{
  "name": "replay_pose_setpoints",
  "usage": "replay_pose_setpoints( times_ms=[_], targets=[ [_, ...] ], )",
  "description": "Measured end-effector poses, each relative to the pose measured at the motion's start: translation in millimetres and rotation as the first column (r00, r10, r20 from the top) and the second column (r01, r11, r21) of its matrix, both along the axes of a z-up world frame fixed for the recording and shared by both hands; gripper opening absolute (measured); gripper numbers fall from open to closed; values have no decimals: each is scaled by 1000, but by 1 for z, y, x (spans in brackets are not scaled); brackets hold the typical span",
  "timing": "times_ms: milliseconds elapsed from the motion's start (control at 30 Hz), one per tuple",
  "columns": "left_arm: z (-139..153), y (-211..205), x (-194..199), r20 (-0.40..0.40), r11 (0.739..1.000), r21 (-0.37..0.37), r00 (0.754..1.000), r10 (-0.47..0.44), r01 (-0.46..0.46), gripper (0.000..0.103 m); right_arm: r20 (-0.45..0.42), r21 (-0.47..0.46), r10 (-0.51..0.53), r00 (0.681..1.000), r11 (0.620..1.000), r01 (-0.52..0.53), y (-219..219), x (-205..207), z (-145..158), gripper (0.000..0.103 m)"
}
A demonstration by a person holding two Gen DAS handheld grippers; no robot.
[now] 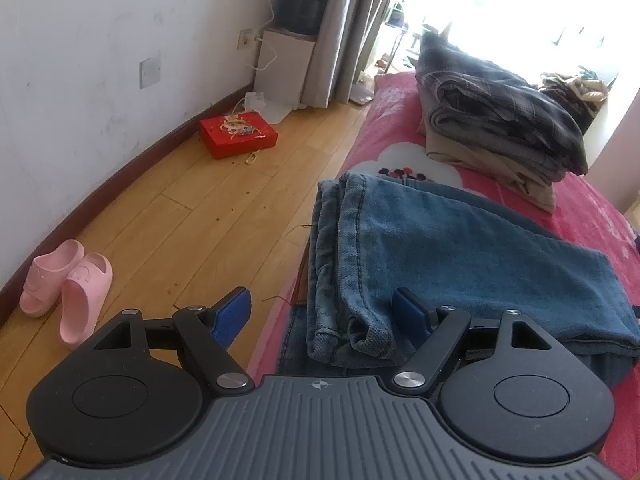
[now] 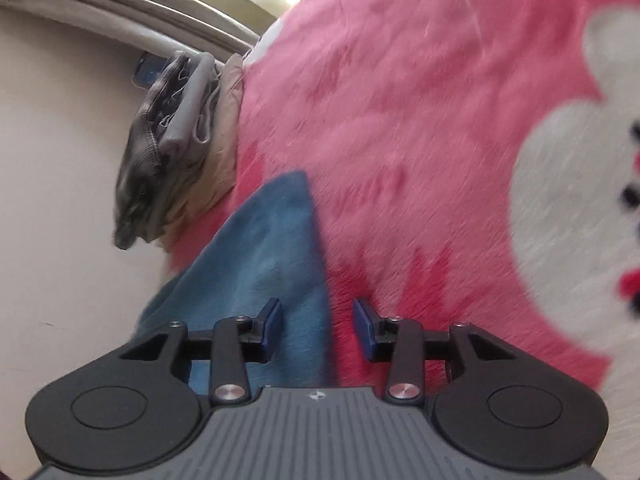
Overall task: Fold clothes
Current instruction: 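Grasp the folded edge of the jeans with the right tool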
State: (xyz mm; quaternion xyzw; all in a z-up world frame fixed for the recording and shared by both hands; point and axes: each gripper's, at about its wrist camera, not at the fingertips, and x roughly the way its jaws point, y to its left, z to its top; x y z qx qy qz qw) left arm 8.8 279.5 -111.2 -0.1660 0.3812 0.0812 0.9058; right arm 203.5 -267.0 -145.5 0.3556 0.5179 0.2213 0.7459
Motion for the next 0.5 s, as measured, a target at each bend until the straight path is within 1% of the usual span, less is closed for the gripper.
replay_pose_setpoints(
  times_ms=[33,200,267,300,333,367,400,500],
  targets=[
    [0,0,0,0,1000,3,1000,-2,2,79,-5,12,0,1000,1000,0,0,0,0,43],
    [1,0,1,-1,1000,15,1000,-6,6,79,2,9,-12,1000,1000,12,4,-4,9,42],
    [1,0,2,-1,1000,16,1000,-5,5,79,5,8,-17,1000,1000,17,6,-5,13,36],
    [1,0,3,-1,1000,16,1000,-3,3,79,7,8,-19,1000,1000,19,7,-5,15,26],
    [1,0,3,-1,1000,15,1000,-1,1,79,8,7,-22,1000,1000,21,7,-6,17,20],
    [1,-1,4,-3,1000,17,1000,0,0,79,9,6,-24,1000,1000,24,8,-7,19,16],
    [1,-1,4,-5,1000,21,1000,0,1,79,11,6,-26,1000,1000,26,9,-7,20,13],
    [5,-3,7,-14,999,39,1000,-16,17,78,15,4,-34,999,999,34,11,-9,26,11]
  ],
)
